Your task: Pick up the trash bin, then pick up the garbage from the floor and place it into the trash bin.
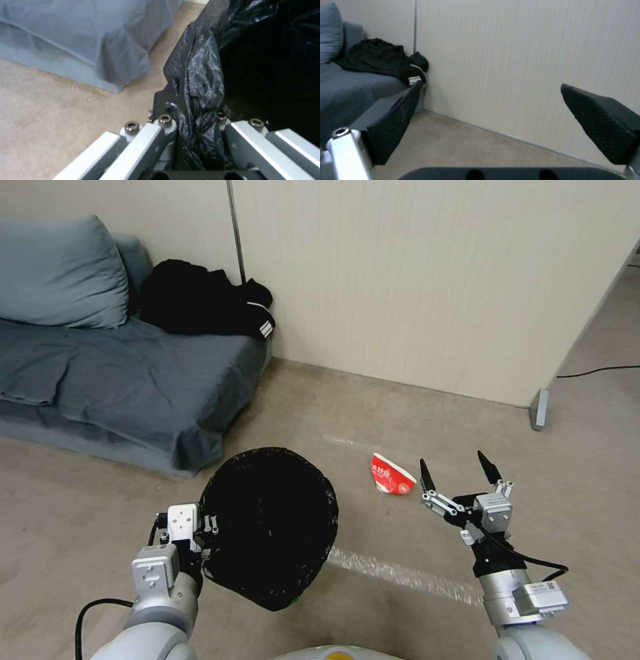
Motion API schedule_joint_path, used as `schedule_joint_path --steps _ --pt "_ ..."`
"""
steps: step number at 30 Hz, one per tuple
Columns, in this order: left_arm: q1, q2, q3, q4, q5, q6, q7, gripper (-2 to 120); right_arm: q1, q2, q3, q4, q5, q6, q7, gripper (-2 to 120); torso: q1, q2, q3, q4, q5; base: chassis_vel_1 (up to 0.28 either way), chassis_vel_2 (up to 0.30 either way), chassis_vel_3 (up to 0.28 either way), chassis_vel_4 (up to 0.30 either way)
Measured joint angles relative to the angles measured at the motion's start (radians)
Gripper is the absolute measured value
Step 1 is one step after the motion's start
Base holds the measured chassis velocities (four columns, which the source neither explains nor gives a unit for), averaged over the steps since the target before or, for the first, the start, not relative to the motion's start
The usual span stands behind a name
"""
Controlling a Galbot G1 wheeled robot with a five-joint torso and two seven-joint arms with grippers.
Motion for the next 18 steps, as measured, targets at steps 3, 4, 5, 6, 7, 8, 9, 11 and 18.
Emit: schedule_joint_path --steps 3,4,5,6,7,8,9,11,18 --pt "0.000 -0.001 0.001 0.000 0.000 0.000 0.000 3 0.001 0.000 0.001 -0.004 0.000 0.007 -0.003 100 0.000 0.000 0.000 -0.0002 -0.0003 -0.107 0.027 0.074 -0.086" --pt "0.000 -0.002 0.001 0.000 0.000 0.000 0.000 3 0.001 0.001 0.001 -0.006 0.000 0.009 -0.004 100 0.000 0.000 0.000 -0.0001 -0.0001 0.000 0.000 0.000 0.000" --pt "0.000 -0.002 0.001 0.000 0.000 0.000 0.000 3 0.001 0.001 0.001 -0.007 0.000 0.009 -0.004 100 0.000 0.000 0.000 -0.0001 0.0000 0.000 0.000 0.000 0.000" --pt "0.000 -0.003 0.001 0.000 -0.001 0.000 0.000 3 0.005 0.000 0.000 -0.009 0.002 0.009 -0.005 100 0.000 0.000 0.000 -0.0002 -0.0004 0.000 0.000 0.000 0.000" --pt "0.000 -0.003 0.001 0.000 -0.002 0.000 0.000 3 0.010 -0.003 0.000 -0.013 0.004 0.010 -0.005 100 0.000 0.000 0.000 -0.0001 -0.0002 0.000 0.000 0.000 0.000" --pt "0.000 -0.003 0.001 0.000 -0.002 0.000 0.000 3 0.010 -0.003 0.000 -0.013 0.004 0.010 -0.005 100 0.000 0.000 0.000 -0.0001 -0.0002 0.000 0.000 0.000 0.000" --pt "0.000 -0.002 0.001 0.001 -0.002 0.000 0.000 3 0.013 -0.005 0.000 -0.015 0.005 0.010 -0.005 100 0.000 0.000 0.000 -0.0001 -0.0002 0.000 0.000 0.000 0.000" --pt "-0.002 0.000 0.000 0.001 -0.007 0.000 0.000 3 0.037 -0.030 0.001 -0.031 0.013 0.008 -0.005 100 0.000 0.000 0.000 -0.0001 -0.0002 0.000 0.000 0.000 0.000" --pt "-0.016 0.022 0.002 0.005 -0.026 -0.004 0.001 3 0.117 -0.127 -0.005 -0.093 0.034 -0.042 0.009 100 0.000 0.000 0.000 0.0000 -0.0001 0.000 0.000 0.000 0.000"
